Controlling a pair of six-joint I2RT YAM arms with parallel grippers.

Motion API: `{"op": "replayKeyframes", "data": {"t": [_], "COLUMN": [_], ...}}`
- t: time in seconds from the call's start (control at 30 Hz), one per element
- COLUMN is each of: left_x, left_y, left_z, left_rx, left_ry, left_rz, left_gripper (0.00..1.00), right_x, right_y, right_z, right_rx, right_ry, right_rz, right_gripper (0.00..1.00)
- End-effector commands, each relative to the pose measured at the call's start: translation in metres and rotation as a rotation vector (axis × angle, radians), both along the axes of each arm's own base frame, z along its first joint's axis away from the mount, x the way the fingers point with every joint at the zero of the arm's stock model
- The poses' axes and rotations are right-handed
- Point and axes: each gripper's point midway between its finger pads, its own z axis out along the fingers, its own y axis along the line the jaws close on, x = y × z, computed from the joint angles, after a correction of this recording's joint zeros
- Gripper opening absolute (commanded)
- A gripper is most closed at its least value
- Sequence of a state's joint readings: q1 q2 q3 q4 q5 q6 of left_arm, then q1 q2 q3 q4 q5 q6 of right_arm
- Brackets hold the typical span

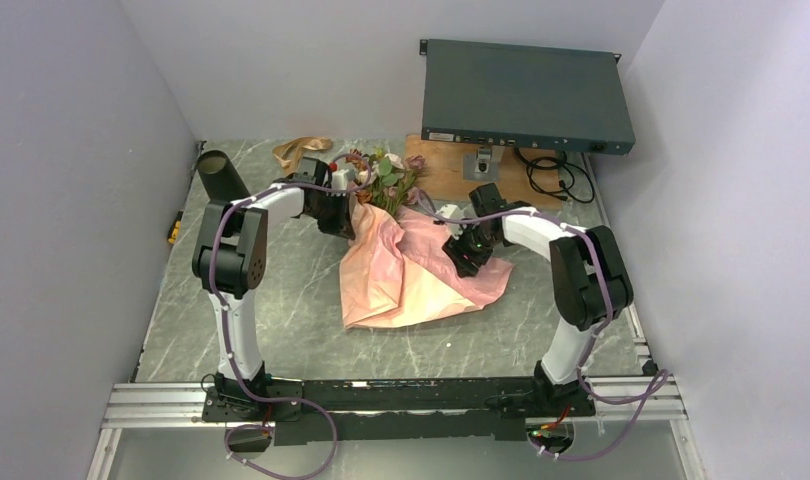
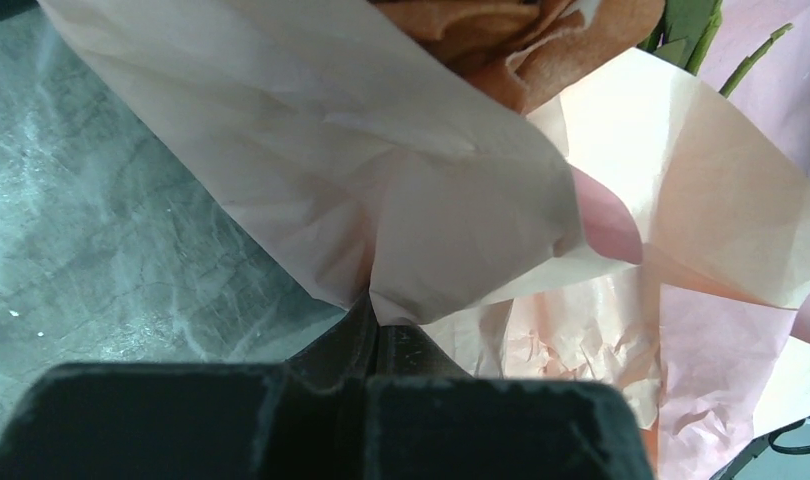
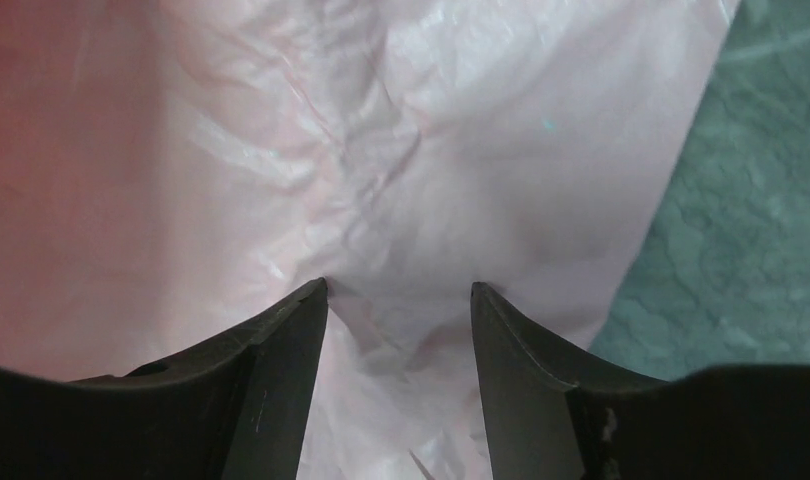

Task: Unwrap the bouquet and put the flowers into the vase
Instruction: Unfold the wrapping paper at the center of the board.

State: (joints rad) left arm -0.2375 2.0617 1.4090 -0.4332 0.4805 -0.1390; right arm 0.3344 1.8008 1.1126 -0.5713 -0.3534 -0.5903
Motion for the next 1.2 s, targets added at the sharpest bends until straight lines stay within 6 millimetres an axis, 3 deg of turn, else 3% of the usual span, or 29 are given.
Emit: {"op": "replayKeyframes", "data": {"t": [0.0, 0.07, 0.2, 0.33, 0.53, 0.63, 0.8, 0.97, 1.17], "left_x": [0.015, 0.015, 0.016, 0.004, -0.018, -0.026, -0.031, -0.023, -0.019], "left_y": [0.006, 0.003, -0.006, -0.004, -0.008, -0.026, -0.060, -0.082, -0.098], "left_z": [0.006, 0.019, 0.070, 0.113, 0.145, 0.146, 0.126, 0.101, 0.077], "left_rx": [0.006, -0.044, -0.158, -0.172, -0.204, -0.197, -0.143, -0.061, -0.009], "left_ry": [-0.046, -0.065, -0.204, -0.296, -0.386, -0.397, -0.354, -0.337, -0.294], "left_rz": [-0.011, -0.027, -0.094, -0.180, -0.265, -0.350, -0.444, -0.469, -0.493], "left_gripper": [0.00, 0.12, 0.49, 0.61, 0.71, 0.73, 0.77, 0.79, 0.79], "right_x": [-0.033, -0.037, -0.032, -0.028, -0.014, -0.001, 0.024, 0.046, 0.050], "right_y": [-0.037, -0.039, -0.030, -0.021, -0.005, 0.004, 0.020, 0.033, 0.040], "right_z": [-0.023, -0.022, -0.003, 0.034, 0.078, 0.088, 0.088, 0.078, 0.056], "right_rx": [-0.079, -0.074, -0.030, 0.036, 0.126, 0.161, 0.187, 0.188, 0.185], "right_ry": [0.093, 0.101, 0.098, 0.046, -0.015, -0.021, -0.018, -0.019, 0.014], "right_rz": [0.017, 0.010, -0.032, -0.062, -0.078, -0.088, -0.099, -0.119, -0.146], "right_gripper": [0.58, 0.58, 0.59, 0.60, 0.62, 0.63, 0.62, 0.60, 0.52]}}
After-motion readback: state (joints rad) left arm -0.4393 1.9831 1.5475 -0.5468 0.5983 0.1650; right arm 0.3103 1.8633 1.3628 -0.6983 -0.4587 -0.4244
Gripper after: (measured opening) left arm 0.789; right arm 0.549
